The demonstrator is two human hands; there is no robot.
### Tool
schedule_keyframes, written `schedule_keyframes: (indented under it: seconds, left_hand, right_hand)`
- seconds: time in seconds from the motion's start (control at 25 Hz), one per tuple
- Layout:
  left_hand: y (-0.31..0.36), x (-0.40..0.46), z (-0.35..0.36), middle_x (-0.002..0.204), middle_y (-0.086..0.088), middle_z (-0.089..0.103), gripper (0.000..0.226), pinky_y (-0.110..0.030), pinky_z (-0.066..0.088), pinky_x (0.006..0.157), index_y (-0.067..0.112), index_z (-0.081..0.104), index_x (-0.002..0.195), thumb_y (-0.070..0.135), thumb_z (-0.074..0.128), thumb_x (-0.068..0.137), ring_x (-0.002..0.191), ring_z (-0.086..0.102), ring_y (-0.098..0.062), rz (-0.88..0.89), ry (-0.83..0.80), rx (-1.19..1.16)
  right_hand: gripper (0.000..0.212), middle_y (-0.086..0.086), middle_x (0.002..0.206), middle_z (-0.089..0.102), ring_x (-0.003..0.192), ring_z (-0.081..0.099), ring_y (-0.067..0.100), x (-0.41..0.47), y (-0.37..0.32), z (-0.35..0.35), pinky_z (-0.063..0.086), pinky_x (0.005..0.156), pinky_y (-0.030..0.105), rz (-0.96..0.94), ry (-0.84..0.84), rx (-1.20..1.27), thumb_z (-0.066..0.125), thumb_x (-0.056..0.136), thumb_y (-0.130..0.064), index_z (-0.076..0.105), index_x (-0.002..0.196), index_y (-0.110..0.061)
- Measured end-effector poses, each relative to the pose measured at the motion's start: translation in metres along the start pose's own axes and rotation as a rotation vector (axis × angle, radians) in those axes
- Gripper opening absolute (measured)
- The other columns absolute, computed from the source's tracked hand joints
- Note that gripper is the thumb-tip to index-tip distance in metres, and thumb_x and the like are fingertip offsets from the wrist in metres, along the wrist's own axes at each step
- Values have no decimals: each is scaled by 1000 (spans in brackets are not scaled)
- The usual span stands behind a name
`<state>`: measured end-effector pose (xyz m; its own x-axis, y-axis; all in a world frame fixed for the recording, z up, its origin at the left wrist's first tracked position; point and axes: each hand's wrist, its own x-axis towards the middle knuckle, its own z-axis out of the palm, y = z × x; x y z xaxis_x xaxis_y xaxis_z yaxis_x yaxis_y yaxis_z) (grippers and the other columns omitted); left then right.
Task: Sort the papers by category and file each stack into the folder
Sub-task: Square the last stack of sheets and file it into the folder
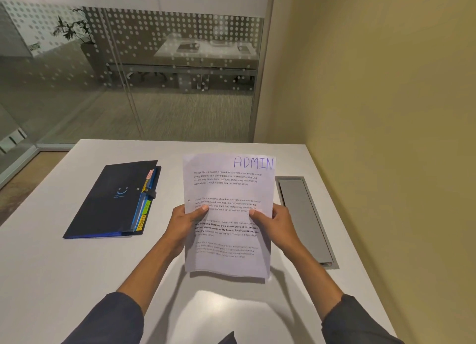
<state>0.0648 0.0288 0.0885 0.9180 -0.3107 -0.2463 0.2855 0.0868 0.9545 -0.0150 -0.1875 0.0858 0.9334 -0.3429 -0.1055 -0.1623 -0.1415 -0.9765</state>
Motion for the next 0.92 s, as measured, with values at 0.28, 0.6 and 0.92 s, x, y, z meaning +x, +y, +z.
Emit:
schedule_keyframes:
  seconds: [0.28, 0.6, 0.92]
  left_hand:
    - [-26, 15, -5, 96, -1, 75, 13, -35, 55, 77, 18, 70, 99, 11, 64, 90, 89, 70, -22, -62, 27, 132]
    - [-44, 11, -10, 99, -3, 71, 17, -34, 52, 72, 16, 68, 101, 8, 68, 86, 90, 65, -23, -86, 102, 103]
    - [-34, 9, -9, 93, 1, 72, 14, -30, 53, 70, 23, 68, 96, 11, 68, 87, 84, 67, -14, 10, 105, 155]
  right_hand:
    - [24, 4, 98, 75, 89, 73, 23, 17, 40, 13, 59, 74, 30, 110, 70, 73, 70, 90, -18, 71, 111, -7]
    - [23, 1, 98, 73, 85, 70, 17, 10, 52, 26, 53, 63, 16, 112, 66, 111, 74, 86, -13, 69, 108, -10]
    - [22, 1, 98, 74, 86, 71, 15, 12, 45, 18, 54, 66, 19, 60, 53, 67, 73, 86, -12, 71, 108, -10]
